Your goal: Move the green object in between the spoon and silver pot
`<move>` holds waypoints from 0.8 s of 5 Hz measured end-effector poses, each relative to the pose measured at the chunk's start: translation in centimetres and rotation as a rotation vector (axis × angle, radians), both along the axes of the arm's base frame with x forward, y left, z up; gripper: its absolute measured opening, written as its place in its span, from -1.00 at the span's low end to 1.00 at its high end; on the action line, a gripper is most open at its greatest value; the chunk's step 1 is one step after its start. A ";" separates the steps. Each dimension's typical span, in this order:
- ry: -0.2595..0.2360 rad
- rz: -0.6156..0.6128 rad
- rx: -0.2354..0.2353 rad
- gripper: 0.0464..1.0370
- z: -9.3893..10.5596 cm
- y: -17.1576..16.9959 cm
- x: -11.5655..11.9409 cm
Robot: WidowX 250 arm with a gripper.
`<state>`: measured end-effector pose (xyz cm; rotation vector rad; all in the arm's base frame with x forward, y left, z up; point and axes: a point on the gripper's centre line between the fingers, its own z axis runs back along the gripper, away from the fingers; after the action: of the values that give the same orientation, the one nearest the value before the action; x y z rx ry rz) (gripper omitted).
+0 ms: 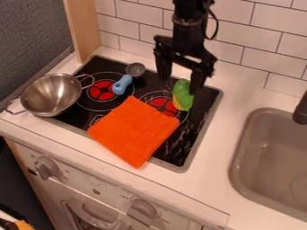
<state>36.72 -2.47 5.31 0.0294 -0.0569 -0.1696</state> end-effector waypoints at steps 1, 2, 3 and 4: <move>0.040 -0.007 -0.001 0.93 -1.9 -0.2 0.3; 0.056 -0.007 -0.021 0.83 -3.0 -0.5 0.2; 0.039 -0.005 -0.023 0.37 -3.1 -0.5 0.4; 0.041 -0.009 -0.027 0.37 -3.0 -0.6 0.4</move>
<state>37.11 -3.04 2.30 -0.0011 -0.0184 -0.1787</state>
